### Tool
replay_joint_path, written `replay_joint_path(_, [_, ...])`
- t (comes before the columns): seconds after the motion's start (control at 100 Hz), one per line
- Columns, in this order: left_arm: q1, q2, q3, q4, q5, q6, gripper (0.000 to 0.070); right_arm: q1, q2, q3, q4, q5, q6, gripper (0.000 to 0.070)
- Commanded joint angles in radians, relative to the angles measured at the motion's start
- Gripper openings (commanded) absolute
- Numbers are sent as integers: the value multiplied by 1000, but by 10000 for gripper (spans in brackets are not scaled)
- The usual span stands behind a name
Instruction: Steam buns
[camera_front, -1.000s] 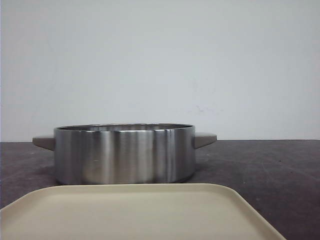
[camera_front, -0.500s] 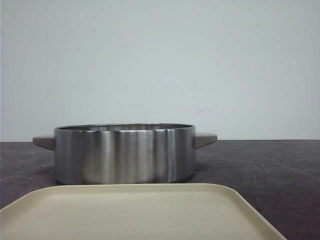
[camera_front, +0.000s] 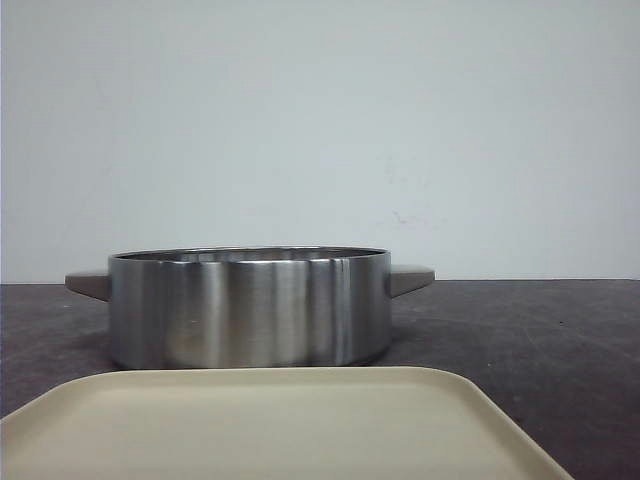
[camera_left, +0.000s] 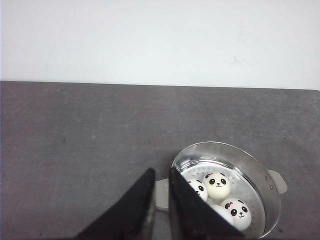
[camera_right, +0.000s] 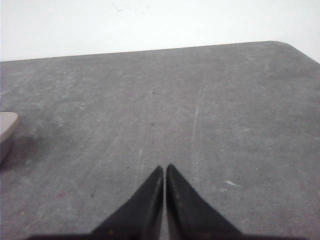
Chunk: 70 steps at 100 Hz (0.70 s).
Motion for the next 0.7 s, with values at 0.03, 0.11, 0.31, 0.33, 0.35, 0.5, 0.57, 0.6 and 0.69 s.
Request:
replay_joint_path(0.03, [-5, 6, 13, 11, -6, 6, 0, 0, -1, -3, 10, 2, 7, 5])
replay_joint_path(0.11, [0, 4, 13, 12, -8, 19, 0, 0, -1, -3, 10, 2, 7, 5])
replay_joint_path(0.31, [25, -50, -26, 121, -6, 46, 0, 0, -1, -3, 10, 2, 7, 4])
replay_joint_path(0.33, [29, -60, -45, 153, -3, 50, 0, 0, -1, -3, 10, 2, 7, 5])
replay_joint_path(0.35, [33, -71, -67, 185, -1, 59, 0, 0, -1, -3, 10, 2, 7, 5])
replay_joint_path(0.5, [82, -188, -338, 447, 24, 124, 0, 0, -1, -3, 10, 2, 7, 5])
replay_joint_path(0.57, [112, -254, -490, 553, 29, 126, 0, 0, -1, -3, 10, 2, 7, 5])
replay_joint_path(0.6, [124, -283, -550, 584, 29, 125, 0, 0, -1, -3, 10, 2, 7, 5])
replay_joint_path(0.69, [161, -359, -699, 624, 29, 125, 0, 0, -1, -3, 10, 2, 7, 5])
